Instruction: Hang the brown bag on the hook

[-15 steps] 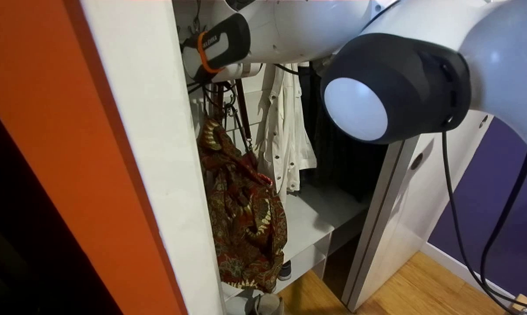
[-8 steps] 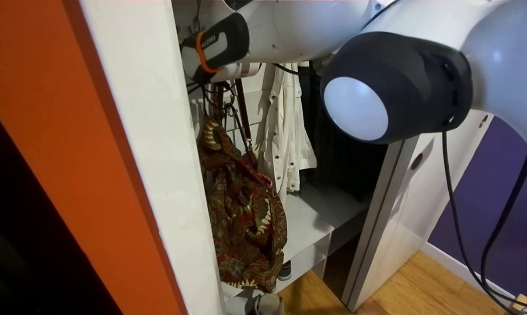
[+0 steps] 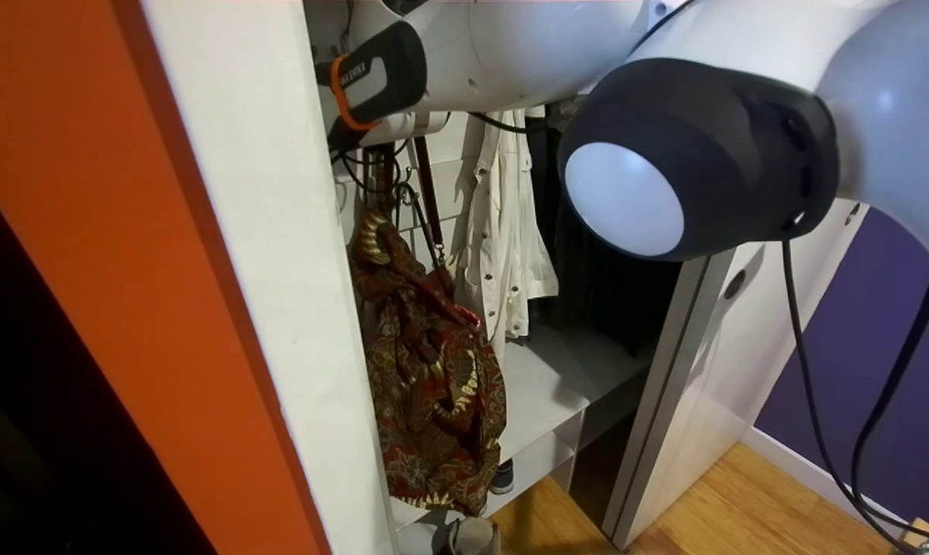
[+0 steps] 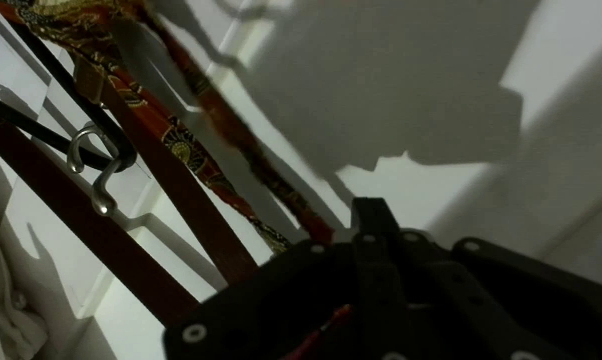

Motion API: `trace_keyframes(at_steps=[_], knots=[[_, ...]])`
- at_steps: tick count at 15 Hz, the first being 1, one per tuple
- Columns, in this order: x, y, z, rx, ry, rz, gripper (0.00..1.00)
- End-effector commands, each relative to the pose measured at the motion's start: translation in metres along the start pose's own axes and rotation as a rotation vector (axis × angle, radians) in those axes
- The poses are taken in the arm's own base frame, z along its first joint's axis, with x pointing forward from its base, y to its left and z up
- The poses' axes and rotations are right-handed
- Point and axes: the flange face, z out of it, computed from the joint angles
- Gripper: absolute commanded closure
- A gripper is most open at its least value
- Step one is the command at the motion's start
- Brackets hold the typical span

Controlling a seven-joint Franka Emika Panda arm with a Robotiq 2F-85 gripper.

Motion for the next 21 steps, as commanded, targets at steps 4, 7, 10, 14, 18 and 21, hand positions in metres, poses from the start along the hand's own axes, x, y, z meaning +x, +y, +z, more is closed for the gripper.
trace_keyframes(at_steps=[4, 7, 10, 14, 18, 21], knots=[[-0.001, 0.000, -0.001, -0.008, 0.007, 0.006, 0.77], [0.001, -0.002, -0.004, -0.038, 0.013, 0.028, 0.45], [-0.001, -0.010, -0.014, -0.064, -0.021, 0.078, 0.24], [-0.002, -0.017, -0.027, -0.039, -0.094, 0.147, 0.01], [-0.001, -0.012, -0.032, -0.027, -0.199, 0.258, 0.00], [0.004, 0.002, -0.031, -0.052, -0.219, 0.295, 0.00]])
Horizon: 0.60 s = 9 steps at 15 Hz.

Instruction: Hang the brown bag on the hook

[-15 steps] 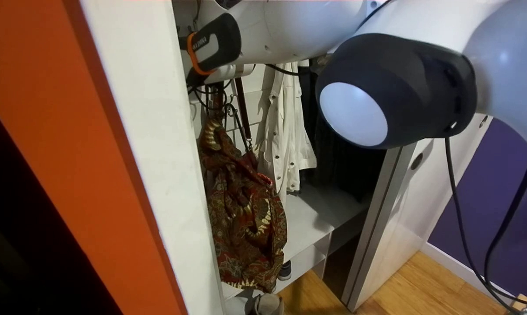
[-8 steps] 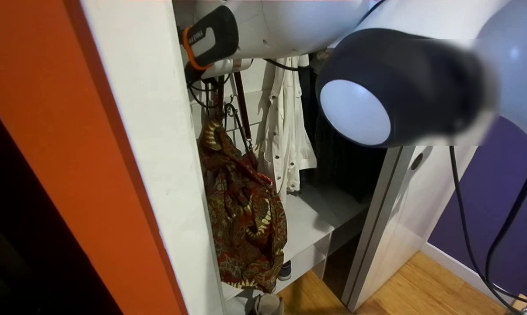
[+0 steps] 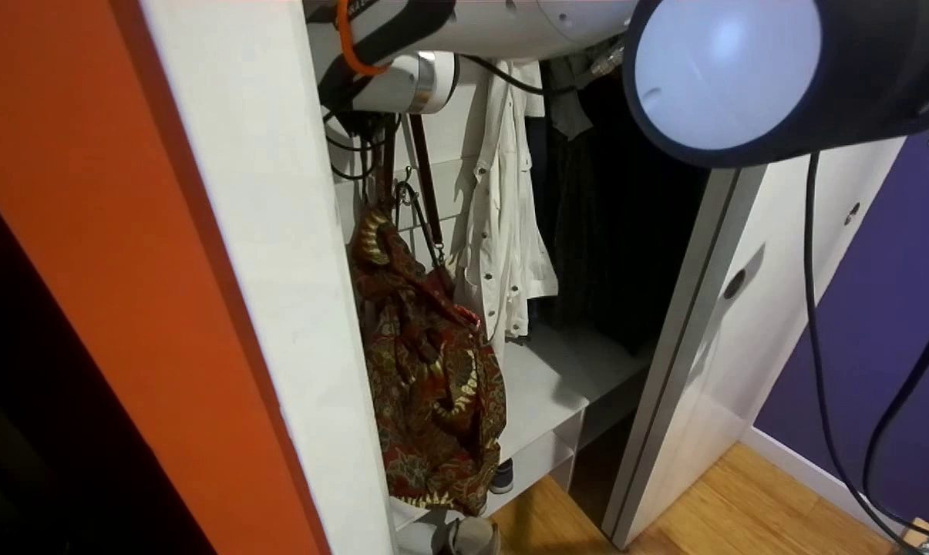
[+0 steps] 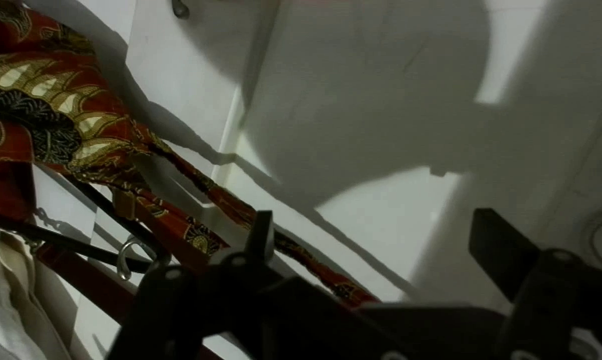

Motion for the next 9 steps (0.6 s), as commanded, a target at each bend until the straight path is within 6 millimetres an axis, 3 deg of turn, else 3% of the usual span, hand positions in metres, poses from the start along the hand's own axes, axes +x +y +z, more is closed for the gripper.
trace_keyframes(at_steps=[1, 9], knots=[[0.006, 0.012, -0.010, -0.044, -0.048, 0.056, 0.00], [0.004, 0.033, -0.017, -0.082, -0.065, 0.106, 0.00]])
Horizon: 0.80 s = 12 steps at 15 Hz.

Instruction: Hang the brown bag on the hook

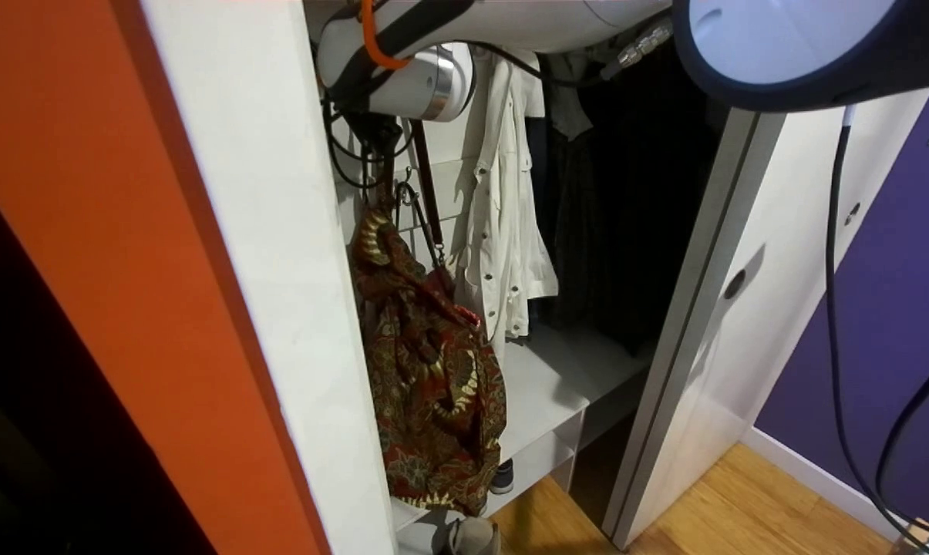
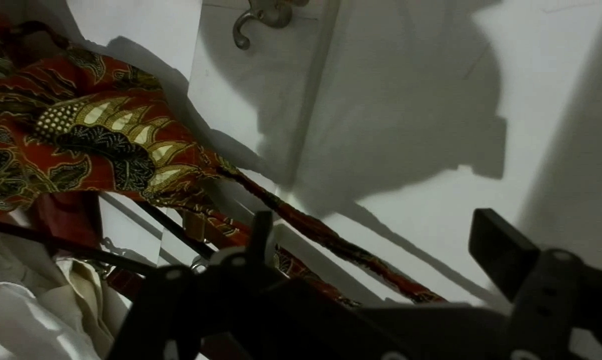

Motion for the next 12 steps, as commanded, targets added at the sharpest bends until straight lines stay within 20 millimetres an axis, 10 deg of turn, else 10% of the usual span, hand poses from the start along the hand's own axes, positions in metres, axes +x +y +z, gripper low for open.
trace_keyframes(at_steps=[1, 12], knots=[[-0.006, 0.009, -0.017, -0.016, 0.008, 0.026, 0.00], [-0.004, 0.035, -0.042, -0.044, 0.303, 0.082, 0.00]])
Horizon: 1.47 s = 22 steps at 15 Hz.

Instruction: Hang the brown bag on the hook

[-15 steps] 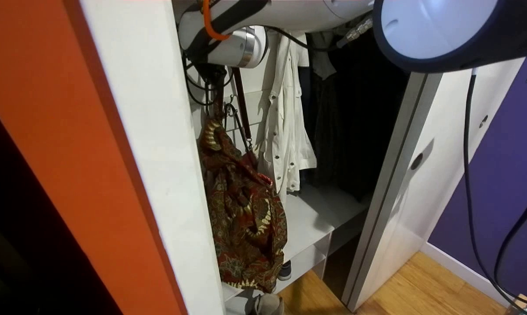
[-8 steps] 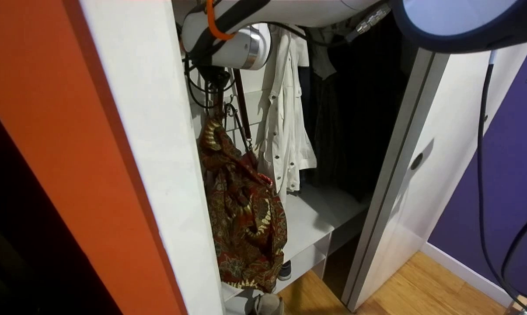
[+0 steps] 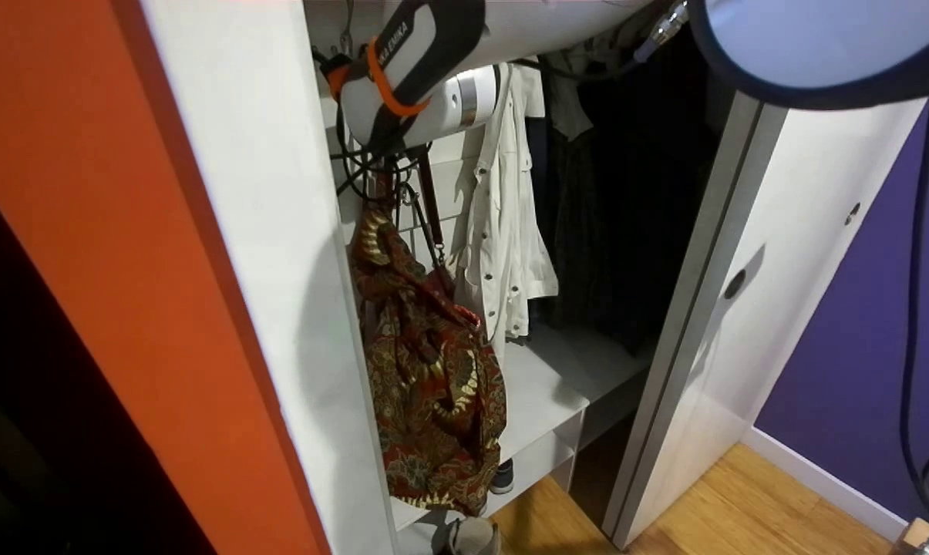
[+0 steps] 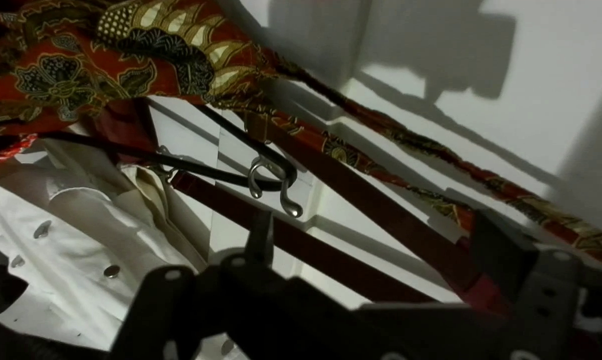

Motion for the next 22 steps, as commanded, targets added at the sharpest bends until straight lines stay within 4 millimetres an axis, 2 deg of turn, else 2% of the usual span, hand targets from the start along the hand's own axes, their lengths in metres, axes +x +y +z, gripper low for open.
trace_keyframes(at_steps=[1, 10, 16, 22], knots=[[0.002, 0.008, -0.014, 0.008, 0.063, 0.028, 0.00], [0.002, 0.009, -0.014, -0.014, 0.071, 0.008, 0.00], [0.010, 0.000, -0.071, -0.130, -0.091, -0.106, 0.00], [0.039, 0.011, -0.112, -0.404, -0.094, -0.266, 0.00]])
